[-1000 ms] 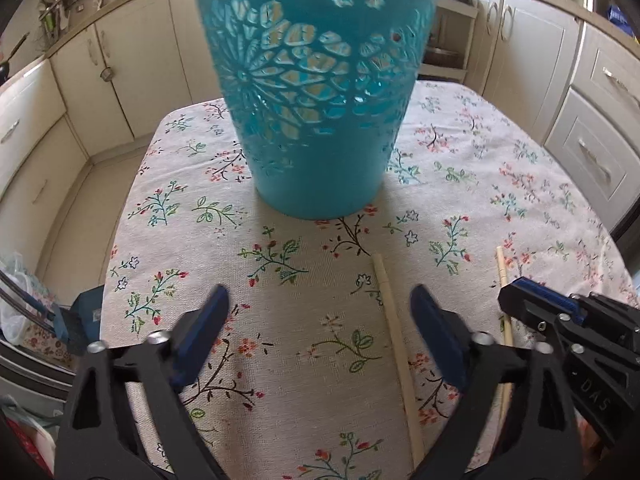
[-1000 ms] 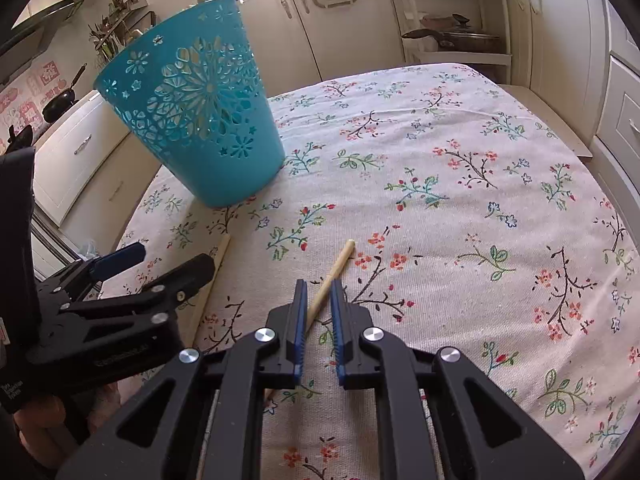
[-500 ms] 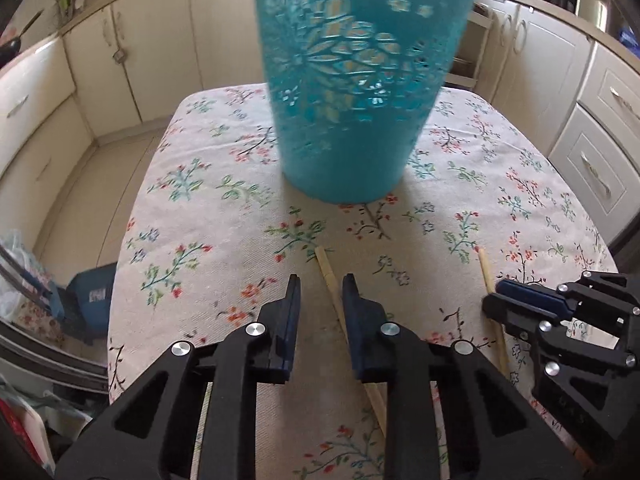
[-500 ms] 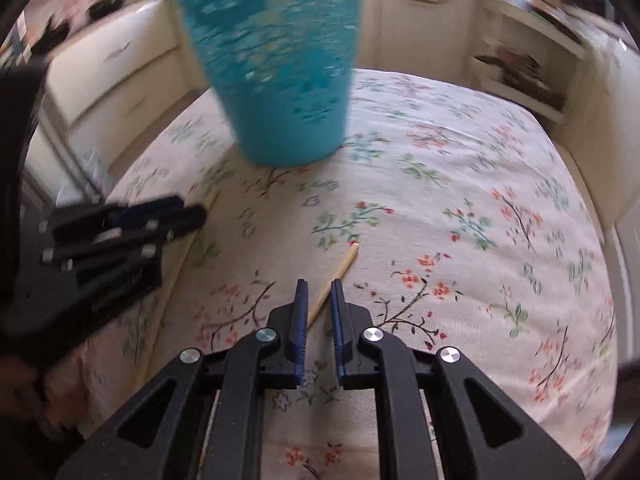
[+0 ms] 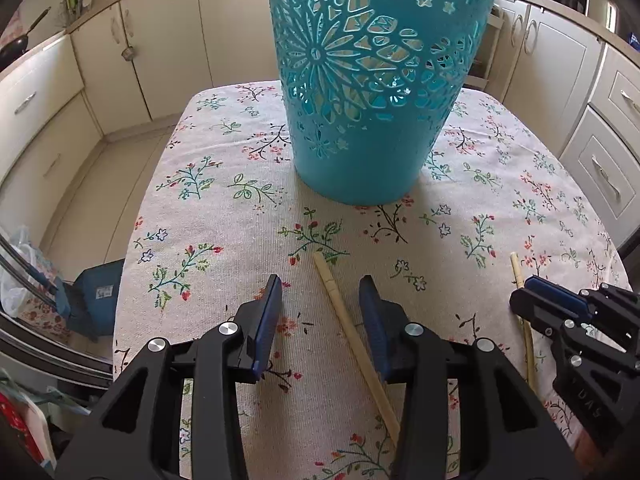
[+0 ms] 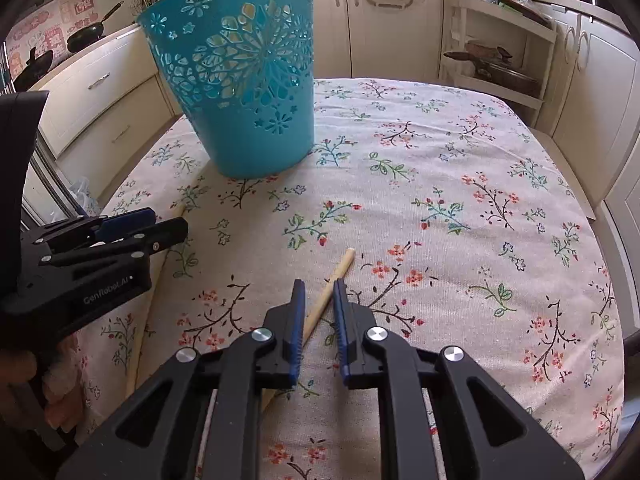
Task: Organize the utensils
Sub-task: 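Lower the left tool to a stick and close on it, then lift the stick over the teal basket and open the left tool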
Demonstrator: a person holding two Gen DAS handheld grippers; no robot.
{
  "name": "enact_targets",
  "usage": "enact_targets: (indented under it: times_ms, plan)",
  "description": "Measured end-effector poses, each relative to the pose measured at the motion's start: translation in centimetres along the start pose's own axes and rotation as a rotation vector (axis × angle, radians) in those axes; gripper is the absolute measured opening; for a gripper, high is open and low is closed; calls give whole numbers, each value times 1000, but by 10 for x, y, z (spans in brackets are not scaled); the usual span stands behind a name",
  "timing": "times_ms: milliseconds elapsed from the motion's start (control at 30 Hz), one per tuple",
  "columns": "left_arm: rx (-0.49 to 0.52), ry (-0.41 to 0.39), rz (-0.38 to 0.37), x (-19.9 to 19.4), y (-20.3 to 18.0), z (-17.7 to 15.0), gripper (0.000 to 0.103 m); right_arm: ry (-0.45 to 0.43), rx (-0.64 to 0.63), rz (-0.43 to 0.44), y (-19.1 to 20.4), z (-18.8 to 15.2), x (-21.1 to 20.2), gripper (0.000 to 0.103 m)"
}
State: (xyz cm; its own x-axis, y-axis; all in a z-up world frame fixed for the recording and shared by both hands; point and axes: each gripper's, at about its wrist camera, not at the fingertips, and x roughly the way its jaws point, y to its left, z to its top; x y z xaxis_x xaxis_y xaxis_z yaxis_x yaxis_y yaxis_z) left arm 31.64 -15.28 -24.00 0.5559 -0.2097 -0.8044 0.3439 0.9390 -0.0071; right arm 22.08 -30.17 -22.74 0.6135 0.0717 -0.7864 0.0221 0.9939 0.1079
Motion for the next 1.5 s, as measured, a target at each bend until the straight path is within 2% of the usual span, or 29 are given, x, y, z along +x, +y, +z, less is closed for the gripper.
enact_targets:
  times_ms: [233,567,900,1000,1100,1167,1300,1400,1500]
  plan:
    - [11,2,-13,1,-3,0,47,-1,-25,24,8,1,1,33]
    - [31,5,-7,2,-8,-1,54,0,-36,10,12,1,2,33]
    - [37,5,-2,3,-10,-1,54,2,-48,19,13,1,2,39]
    - [27,2,5,1,-8,-1,46,3,-49,22,13,1,2,40]
    - [16,-2,0,0,-4,0,29,3,-49,26,13,1,3,41]
    - [29,-1,-11,-1,-5,0,12,3,-49,27,13,1,3,42]
    - [40,20,-39,-2,-5,0,7,1,-46,30,12,1,3,42]
    - [7,52,-82,-5,3,1,5,1,-46,30,12,1,3,42]
    - [-18,50,-109,-14,11,2,5,1,-47,32,12,1,3,43]
